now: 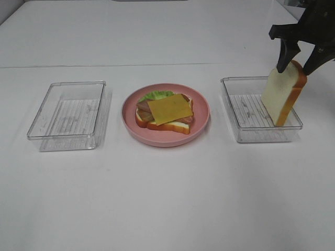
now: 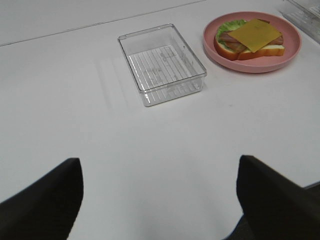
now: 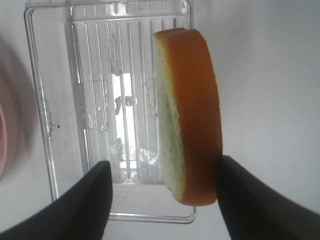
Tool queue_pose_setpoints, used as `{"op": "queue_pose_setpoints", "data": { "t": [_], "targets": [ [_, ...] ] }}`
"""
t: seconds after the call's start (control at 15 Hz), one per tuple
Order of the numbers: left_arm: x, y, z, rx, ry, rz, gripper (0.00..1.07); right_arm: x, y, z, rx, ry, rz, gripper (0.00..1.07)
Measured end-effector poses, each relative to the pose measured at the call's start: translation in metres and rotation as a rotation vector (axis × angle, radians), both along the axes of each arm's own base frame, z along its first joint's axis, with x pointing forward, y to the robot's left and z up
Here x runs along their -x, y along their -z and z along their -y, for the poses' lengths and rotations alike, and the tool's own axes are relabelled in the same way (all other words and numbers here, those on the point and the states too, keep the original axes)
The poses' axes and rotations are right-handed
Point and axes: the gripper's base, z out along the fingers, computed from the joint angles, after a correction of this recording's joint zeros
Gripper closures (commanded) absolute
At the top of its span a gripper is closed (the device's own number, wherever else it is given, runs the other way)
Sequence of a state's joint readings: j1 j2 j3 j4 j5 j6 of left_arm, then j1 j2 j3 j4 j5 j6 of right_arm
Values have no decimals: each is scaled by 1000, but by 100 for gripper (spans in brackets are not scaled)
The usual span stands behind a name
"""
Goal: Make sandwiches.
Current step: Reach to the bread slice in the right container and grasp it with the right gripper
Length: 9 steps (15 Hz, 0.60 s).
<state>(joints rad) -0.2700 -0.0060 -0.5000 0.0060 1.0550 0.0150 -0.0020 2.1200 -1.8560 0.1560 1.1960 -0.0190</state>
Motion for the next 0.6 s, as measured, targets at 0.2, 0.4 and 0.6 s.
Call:
{"op": "queue_pose_setpoints", "data": {
  "t": [0.2,0.4,0.6],
  "targets": [
    [0,0,0,0,0,0,27,-1,-4,-1,-10,18,0,36],
    [0,0,0,0,0,0,27,-1,-4,1,11,21,-1,35],
    [0,0,0,0,0,0,27,-1,-3,3,28,21,-1,35]
  ]
}}
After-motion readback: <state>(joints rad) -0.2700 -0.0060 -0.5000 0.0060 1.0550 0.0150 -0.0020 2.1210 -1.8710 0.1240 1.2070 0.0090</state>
